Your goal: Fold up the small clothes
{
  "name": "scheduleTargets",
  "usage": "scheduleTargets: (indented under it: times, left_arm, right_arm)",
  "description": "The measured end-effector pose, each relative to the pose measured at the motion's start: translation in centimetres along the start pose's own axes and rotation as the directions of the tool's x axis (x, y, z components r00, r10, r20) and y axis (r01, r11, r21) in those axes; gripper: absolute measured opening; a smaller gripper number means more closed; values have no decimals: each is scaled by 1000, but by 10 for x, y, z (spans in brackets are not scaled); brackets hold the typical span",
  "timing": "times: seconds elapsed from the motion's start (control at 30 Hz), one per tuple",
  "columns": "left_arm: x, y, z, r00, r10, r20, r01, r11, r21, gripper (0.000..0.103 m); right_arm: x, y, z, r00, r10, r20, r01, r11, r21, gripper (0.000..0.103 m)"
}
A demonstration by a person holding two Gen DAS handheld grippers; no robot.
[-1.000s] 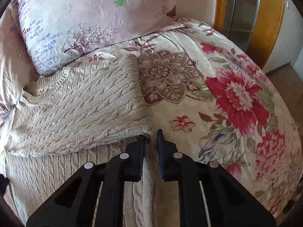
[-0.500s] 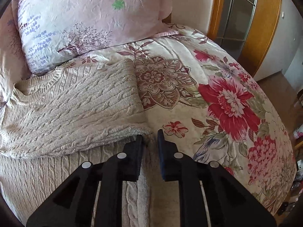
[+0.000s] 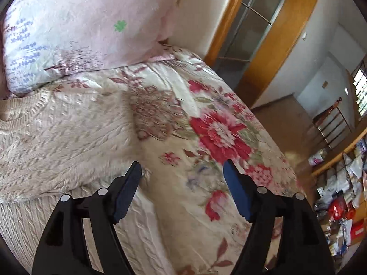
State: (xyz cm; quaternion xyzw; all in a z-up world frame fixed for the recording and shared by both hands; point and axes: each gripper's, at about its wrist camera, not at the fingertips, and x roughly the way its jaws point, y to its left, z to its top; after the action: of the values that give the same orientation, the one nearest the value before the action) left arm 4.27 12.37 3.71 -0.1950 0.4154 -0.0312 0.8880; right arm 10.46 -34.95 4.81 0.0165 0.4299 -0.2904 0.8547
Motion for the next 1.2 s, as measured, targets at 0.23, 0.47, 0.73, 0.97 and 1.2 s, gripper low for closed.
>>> scheduleTargets:
  times: [0.23,0.47,0.73,0.97,1.2]
  left_arm:
    - [-5,18,13,1000,-11,14,11,1000,-1,101]
    - [-7,24,22,998,-52,24,52,999,12,101]
    - [-26,61,23,998,-18,61,20,999,-39,101]
    - [-27,97,31,998,21,61,-13,991,-133,101]
    - [-23,107,42,997,25,68,-16,991,-136,101]
  right_arm:
    - [-45,18,9,900,414,137,-420,907,17,57]
    - [-83,217,0,671,739,-68,-723,630,-283,42]
    - [-73,334,-40,720,651,-241,-668,555,-496,37]
    - [-72,323,-38,688,701,-190,-704,579,-412,8]
    - [-75,335,-5,663,736,-138,-734,603,-313,8]
